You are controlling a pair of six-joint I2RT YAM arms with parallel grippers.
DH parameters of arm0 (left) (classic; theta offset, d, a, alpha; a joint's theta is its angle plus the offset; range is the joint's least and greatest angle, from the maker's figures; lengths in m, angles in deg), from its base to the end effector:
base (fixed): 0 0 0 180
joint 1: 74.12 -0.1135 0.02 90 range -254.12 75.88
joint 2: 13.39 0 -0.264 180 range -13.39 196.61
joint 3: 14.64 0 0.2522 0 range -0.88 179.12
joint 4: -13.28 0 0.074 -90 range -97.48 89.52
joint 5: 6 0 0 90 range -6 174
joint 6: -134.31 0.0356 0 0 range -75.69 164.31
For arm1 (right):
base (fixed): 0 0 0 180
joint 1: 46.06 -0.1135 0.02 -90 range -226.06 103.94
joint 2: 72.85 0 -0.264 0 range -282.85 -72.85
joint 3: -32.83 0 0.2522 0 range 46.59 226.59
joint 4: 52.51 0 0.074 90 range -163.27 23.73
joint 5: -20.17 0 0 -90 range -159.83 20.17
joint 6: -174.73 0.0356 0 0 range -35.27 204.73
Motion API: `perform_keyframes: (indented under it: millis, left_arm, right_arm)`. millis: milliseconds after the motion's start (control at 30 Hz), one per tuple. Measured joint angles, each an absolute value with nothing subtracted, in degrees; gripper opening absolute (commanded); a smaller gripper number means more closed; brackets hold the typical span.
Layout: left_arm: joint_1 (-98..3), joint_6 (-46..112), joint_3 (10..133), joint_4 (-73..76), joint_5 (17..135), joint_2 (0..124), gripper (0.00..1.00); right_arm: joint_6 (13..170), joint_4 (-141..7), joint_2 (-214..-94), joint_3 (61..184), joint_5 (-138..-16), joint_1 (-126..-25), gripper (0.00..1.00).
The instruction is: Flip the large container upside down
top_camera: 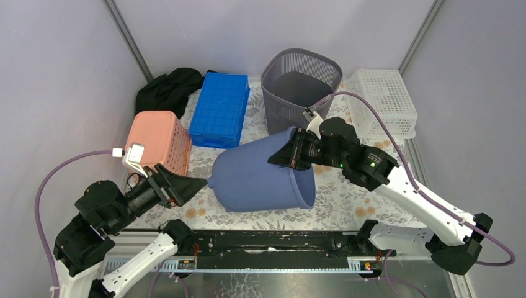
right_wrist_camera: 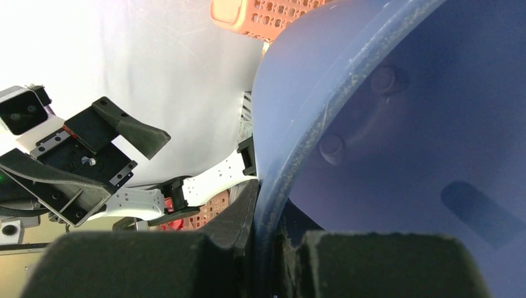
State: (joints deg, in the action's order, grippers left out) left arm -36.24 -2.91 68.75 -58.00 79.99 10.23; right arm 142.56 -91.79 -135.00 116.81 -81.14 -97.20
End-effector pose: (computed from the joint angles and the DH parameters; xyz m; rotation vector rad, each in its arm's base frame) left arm 0.0083 -0.0096 0.4153 -0.1014 1.9140 -1.1078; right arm 0.1418 0.1871 0.4080 -0.0306 2.1594 1.4106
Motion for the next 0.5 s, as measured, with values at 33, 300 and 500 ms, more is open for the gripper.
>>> perform_keyframes:
  millis: [33,300,500]
  left_arm:
    - [-36.2,-3.0,68.7,-58.0,80.0,10.2,1.00]
    - [-36.2,-3.4,67.6,-58.0,80.1,10.6,1.00]
    - [-36.2,-3.4,67.4,-58.0,80.1,11.5,1.00]
  right_arm:
    - [142.8,-90.9,-134.9,116.1,-81.7,-96.8,0.00]
    - [143.9,-87.9,-134.9,114.2,-85.1,-95.1,0.00]
    - [144.2,-85.6,-134.9,114.1,-87.4,-93.7,0.00]
